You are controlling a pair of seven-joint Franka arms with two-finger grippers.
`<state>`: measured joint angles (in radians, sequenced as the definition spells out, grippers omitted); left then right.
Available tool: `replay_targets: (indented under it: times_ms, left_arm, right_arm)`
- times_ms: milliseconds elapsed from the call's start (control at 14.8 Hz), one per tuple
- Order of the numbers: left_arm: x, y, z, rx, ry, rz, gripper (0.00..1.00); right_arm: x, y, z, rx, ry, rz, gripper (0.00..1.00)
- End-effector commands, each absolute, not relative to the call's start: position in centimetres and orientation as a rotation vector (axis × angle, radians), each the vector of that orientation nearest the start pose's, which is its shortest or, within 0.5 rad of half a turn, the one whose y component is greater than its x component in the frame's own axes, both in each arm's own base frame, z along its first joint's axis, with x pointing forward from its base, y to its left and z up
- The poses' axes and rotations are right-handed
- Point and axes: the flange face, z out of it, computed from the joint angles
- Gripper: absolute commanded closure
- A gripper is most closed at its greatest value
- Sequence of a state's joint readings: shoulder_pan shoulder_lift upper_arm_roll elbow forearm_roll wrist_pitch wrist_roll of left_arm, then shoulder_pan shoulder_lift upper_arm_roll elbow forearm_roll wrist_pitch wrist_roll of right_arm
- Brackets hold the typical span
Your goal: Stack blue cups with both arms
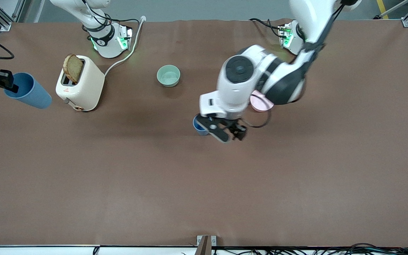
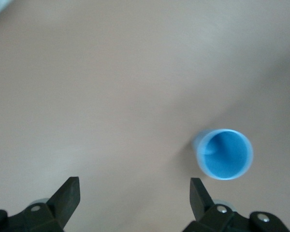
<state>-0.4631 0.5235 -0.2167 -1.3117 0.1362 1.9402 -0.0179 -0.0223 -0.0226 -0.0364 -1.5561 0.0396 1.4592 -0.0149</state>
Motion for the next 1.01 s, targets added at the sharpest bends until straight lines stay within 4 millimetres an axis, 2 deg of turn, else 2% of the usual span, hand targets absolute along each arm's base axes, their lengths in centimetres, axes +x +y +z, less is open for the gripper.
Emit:
replay_targets:
  times_ms: [0, 67, 202, 270, 337, 472, 607, 675, 742, 810, 945]
  left_arm:
    - [62.1, -33.3, 46.6, -3.010, 0.818, -0.123, 0.00]
    - [63.1, -30.8, 46.5, -3.027, 0.719, -0.089, 0.00]
    - [65.0, -24.7, 47.0, -3.083, 0.407, -0.038, 0.00]
    - [65.7, -22.3, 47.2, -3.095, 0.272, -0.022, 0.00]
    - [66.1, -19.8, 48.1, -3.099, 0.173, -0.028, 0.00]
    - [66.8, -15.8, 49.5, -3.103, 0.077, -0.057, 0.00]
    - [66.9, -12.4, 51.8, -3.102, 0.026, -0.106, 0.00]
    - [66.8, -11.2, 52.9, -3.097, -0.011, -0.131, 0.00]
    - [66.8, -8.9, 54.0, -3.098, -0.086, -0.152, 0.00]
    - [66.8, -7.7, 54.4, -3.126, -0.130, -0.153, 0.00]
    - [66.2, -3.4, 57.0, -3.170, -0.146, -0.205, 0.00]
  right_arm:
    - [54.3, 0.4, 62.8, -3.080, 0.020, 0.081, 0.99]
    - [54.6, 3.0, 62.4, -3.083, 0.017, 0.068, 0.99]
    - [55.2, 8.2, 60.2, -3.089, 0.108, 0.093, 1.00]
    - [55.1, 10.9, 59.4, -3.088, 0.136, 0.098, 0.99]
    - [55.2, 13.4, 58.4, -3.085, 0.147, 0.082, 1.00]
    - [55.7, 18.2, 56.4, -3.079, 0.179, 0.040, 1.00]
    - [55.9, 24.1, 53.1, -3.079, 0.237, 0.041, 1.00]
    - [55.5, 27.1, 51.6, -3.077, 0.296, 0.045, 1.00]
    - [55.0, 29.8, 50.2, -3.073, 0.346, 0.047, 1.00]
    - [54.2, 32.7, 49.0, -3.051, 0.395, 0.062, 1.00]
    - [53.0, 37.5, 46.3, -3.023, 0.436, 0.052, 1.00]
